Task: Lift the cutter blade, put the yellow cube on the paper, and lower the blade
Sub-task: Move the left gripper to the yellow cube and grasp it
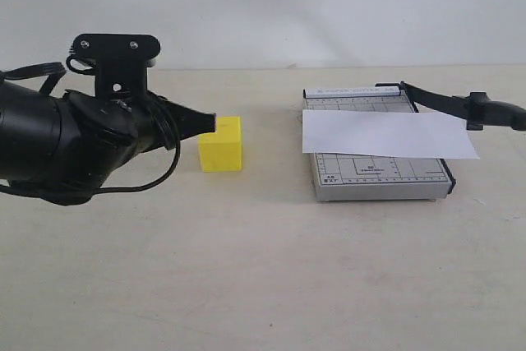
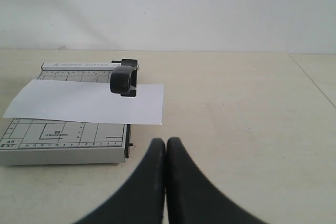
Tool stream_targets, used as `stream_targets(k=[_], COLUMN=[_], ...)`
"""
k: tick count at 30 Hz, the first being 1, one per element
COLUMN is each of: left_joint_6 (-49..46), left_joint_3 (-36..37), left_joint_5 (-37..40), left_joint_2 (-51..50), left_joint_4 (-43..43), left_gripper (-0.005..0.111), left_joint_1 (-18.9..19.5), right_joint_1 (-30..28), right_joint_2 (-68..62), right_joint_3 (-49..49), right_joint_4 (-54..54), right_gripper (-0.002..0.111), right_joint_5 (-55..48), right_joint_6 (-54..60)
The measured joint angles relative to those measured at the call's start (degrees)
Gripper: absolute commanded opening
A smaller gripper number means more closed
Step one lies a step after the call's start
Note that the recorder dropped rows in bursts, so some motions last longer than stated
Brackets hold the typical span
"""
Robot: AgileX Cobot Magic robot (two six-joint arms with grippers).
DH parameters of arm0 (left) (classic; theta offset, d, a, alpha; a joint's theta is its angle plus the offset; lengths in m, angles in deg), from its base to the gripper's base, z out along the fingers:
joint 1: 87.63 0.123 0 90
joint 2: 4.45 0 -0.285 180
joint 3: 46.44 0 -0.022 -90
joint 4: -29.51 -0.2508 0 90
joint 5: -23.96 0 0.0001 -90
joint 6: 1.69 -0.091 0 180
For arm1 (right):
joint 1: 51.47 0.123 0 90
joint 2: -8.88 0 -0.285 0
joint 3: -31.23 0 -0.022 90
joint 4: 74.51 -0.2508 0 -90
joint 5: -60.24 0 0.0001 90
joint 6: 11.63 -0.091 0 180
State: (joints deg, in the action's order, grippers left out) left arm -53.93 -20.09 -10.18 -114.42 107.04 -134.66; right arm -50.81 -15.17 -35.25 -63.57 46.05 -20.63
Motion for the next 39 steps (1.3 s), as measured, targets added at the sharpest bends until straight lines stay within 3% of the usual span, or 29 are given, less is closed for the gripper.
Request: stream_targets(k=[5,6,7,11,22,32,39], left_joint_6=[12.3,15.6,18.0,23.8,25.3,24.9,16.3], left_joint_3=[0.0,0.0,0.0,-0.4,-7.1,-15.0,-18.3], left_joint_5=[2.7,2.7,2.7,2.6,3.3,3.2,1.3], left_joint_2=[0.0,-0.1,-0.4,-2.8,-12.1,-20.7,-23.9], left_joint_4=[-10.0,-10.8,-11.3,-13.2,-25.6,-26.3,-20.2], left_gripper=[0.095,0.106,0.11,0.109,0.109,0.109,0.109], left_joint_1=[0.4,0.4,0.4,0.4,0.4,0.5,0.6], right_joint_1=[0.0,0.0,0.0,0.0,0.0,0.0,0.0], right_joint_2=[0.0,0.0,0.0,0.0,0.0,0.0,0.0], right_joint_3=[0.0,0.0,0.0,0.0,0.0,0.0,0.0], right_joint_4=[0.0,0.0,0.0,0.0,-0.1,-2.5,-2.6], right_gripper=[0.0,0.0,0.0,0.0,0.0,0.0,0.0], right_joint_5=[0.0,0.0,0.0,0.0,0.0,0.0,0.0], right_joint_6=[0.0,0.0,0.0,0.0,0.0,-0.1,-0.1])
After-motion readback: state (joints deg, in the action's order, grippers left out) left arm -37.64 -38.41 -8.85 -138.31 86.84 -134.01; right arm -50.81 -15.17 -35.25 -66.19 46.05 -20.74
